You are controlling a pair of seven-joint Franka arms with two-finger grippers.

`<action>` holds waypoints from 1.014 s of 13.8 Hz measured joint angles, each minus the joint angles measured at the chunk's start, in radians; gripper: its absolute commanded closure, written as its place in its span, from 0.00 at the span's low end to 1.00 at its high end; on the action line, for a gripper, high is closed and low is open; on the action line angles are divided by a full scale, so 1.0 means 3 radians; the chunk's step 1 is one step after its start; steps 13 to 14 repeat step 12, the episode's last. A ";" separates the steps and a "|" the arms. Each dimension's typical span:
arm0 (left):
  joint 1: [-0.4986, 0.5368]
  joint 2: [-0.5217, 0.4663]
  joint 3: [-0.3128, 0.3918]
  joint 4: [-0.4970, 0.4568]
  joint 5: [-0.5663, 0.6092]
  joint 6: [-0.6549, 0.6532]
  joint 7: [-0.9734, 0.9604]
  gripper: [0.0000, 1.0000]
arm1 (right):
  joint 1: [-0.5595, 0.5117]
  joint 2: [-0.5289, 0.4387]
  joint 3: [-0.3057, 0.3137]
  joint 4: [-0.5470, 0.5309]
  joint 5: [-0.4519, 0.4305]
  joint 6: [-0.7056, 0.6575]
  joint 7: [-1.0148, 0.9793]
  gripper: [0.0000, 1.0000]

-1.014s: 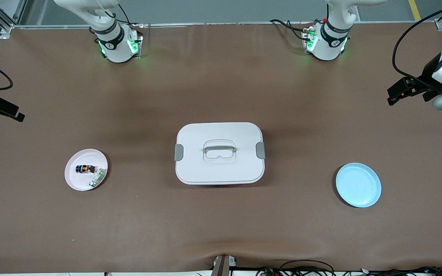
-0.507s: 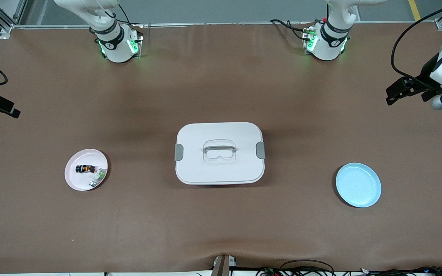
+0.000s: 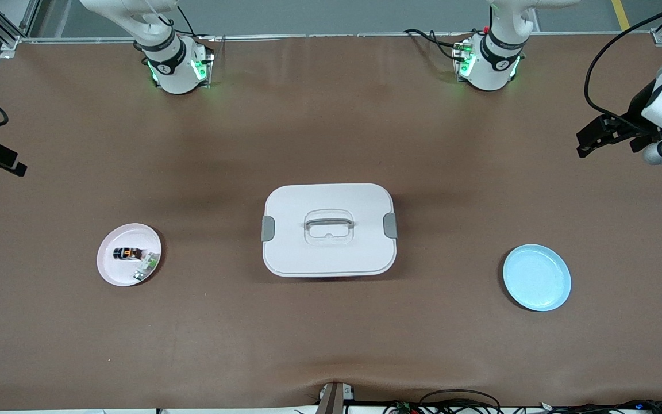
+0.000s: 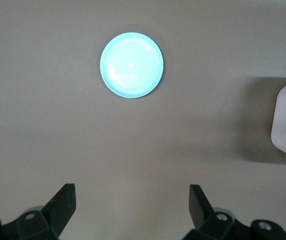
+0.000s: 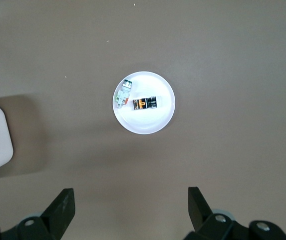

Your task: Transfer orange switch to right arm and place

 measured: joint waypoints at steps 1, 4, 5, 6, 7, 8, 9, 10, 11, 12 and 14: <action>0.0000 0.0000 0.0000 0.0000 0.0000 0.0000 0.0000 0.00 | 0.0023 0.0001 -0.0023 0.0000 0.0000 -0.0001 -0.0001 0.00; 0.0000 0.0000 0.0000 0.0000 0.0000 0.0000 0.0002 0.00 | 0.0054 0.0003 -0.0045 0.0000 0.0000 -0.0017 -0.0007 0.00; 0.0000 0.0000 0.0000 0.0000 0.0000 0.0000 0.0002 0.00 | 0.0061 0.0004 -0.0047 0.0000 0.0000 -0.0034 -0.0008 0.00; 0.0000 0.0000 0.0000 0.0000 0.0000 0.0000 0.0002 0.00 | 0.0065 0.0004 -0.0047 0.0000 0.0000 -0.0055 -0.0008 0.00; 0.0000 0.0000 0.0000 0.0001 0.0000 0.0000 0.0002 0.00 | 0.0068 0.0004 -0.0047 0.0000 0.0000 -0.0075 -0.0009 0.00; 0.0001 0.0000 0.0000 0.0005 0.0000 0.0000 0.0002 0.00 | 0.0068 0.0004 -0.0047 0.0000 0.0000 -0.0090 -0.0009 0.00; 0.0001 0.0000 0.0000 0.0011 0.0000 0.0000 0.0002 0.00 | 0.0068 0.0003 -0.0049 0.0000 0.0000 -0.0096 -0.0011 0.00; 0.0001 0.0000 0.0000 0.0018 0.0000 0.0000 0.0002 0.00 | 0.0068 0.0000 -0.0050 0.0000 -0.0008 -0.0104 -0.0017 0.00; 0.0001 -0.0001 0.0000 0.0031 0.0000 0.0000 0.0002 0.00 | 0.0068 -0.0007 -0.0049 -0.0002 -0.0032 -0.0117 -0.0024 0.00; 0.0001 -0.0001 0.0000 0.0049 0.0000 -0.0006 0.0002 0.00 | 0.0068 -0.0022 -0.0045 -0.0007 -0.0056 -0.0126 -0.0031 0.00; 0.0001 -0.0001 0.0000 0.0049 0.0000 -0.0006 0.0002 0.00 | 0.0068 -0.0022 -0.0045 -0.0007 -0.0056 -0.0126 -0.0031 0.00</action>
